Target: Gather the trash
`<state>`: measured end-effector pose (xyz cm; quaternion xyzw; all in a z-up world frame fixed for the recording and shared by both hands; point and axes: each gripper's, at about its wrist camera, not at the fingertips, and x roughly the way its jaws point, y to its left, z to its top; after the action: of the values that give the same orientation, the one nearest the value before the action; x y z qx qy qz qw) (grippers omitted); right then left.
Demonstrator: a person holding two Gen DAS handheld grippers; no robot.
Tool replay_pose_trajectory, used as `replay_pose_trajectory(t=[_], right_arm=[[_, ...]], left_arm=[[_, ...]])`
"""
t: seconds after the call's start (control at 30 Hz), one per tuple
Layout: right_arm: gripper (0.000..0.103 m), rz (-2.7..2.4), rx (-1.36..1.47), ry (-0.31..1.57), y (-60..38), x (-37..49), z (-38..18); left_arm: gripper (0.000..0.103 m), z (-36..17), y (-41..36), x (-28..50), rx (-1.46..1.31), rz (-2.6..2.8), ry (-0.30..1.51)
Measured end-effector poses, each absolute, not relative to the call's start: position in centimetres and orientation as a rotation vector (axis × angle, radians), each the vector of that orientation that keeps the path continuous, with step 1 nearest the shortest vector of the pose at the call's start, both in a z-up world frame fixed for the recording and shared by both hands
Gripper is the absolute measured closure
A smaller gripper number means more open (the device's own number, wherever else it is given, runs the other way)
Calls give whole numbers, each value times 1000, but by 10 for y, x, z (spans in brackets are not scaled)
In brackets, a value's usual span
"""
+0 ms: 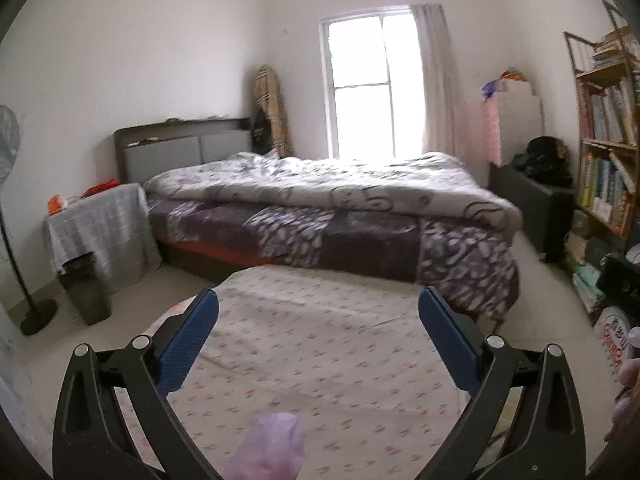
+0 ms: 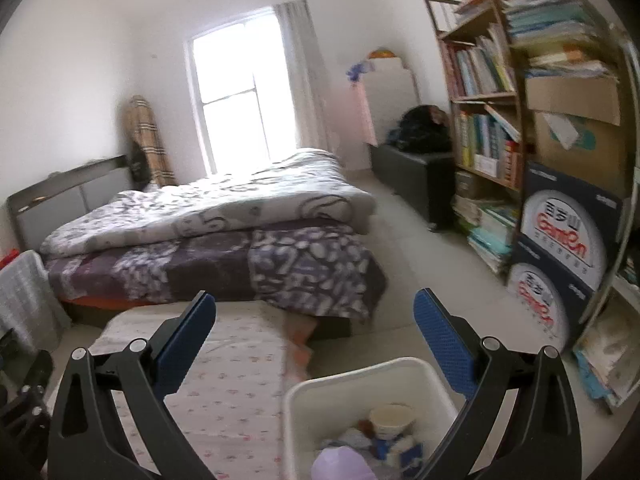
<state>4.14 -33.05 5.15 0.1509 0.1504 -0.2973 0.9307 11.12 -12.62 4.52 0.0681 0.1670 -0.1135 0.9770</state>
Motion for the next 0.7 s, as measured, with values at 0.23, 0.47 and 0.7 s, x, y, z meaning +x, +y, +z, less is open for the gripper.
replay_pose_trajectory(t=[0.23,0.47,0.7], right_arm=[[7,-533,237,330,-284,64,48],[7,-490,186,358,-253,83,39],[7,-451,196,394,-237,101,31]], left_arm=[[7,45,-88,125,124,-169,387],[7,41,-65,136,121,-102,416],[7,37,-47,146,105,-97,464]])
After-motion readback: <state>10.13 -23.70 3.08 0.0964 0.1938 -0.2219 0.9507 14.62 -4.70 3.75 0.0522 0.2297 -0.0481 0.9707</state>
